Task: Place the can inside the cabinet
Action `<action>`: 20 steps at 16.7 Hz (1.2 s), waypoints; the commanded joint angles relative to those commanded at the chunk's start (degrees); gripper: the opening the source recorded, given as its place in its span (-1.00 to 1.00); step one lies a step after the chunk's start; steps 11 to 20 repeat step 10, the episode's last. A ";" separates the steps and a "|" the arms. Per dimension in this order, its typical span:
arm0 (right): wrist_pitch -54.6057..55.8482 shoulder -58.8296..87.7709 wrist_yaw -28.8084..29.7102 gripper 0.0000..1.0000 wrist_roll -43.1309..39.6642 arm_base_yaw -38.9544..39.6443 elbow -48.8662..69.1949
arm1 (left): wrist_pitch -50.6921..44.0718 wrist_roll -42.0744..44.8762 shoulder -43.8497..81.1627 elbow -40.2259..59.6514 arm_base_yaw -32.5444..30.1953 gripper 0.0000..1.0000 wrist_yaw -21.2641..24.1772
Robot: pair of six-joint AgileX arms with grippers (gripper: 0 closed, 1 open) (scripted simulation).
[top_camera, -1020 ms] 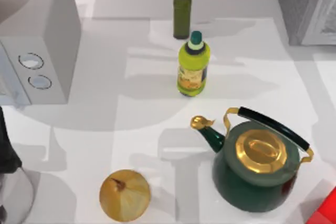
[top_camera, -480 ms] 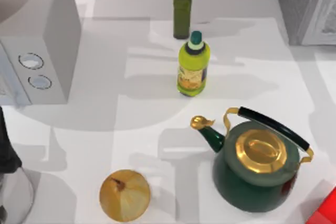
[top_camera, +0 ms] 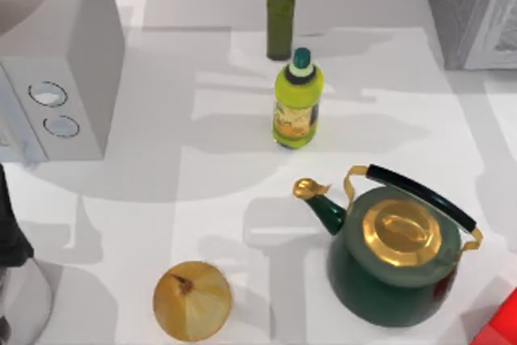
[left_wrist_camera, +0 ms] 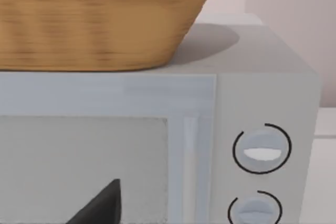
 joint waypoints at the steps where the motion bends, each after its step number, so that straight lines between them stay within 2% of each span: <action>1: 0.00 0.00 0.00 0.51 0.00 0.00 0.00 | 0.00 0.00 0.00 0.00 0.00 1.00 0.00; 4: 0.00 0.00 0.00 0.96 0.00 0.00 0.00 | 0.00 0.00 0.00 0.00 0.00 1.00 0.00; 5: 0.00 0.00 0.00 1.00 0.00 0.00 0.00 | 0.00 0.00 0.00 0.00 0.00 1.00 0.00; 20: 0.00 0.00 0.00 1.00 0.00 0.00 0.00 | 0.00 0.00 0.00 0.00 0.00 1.00 0.00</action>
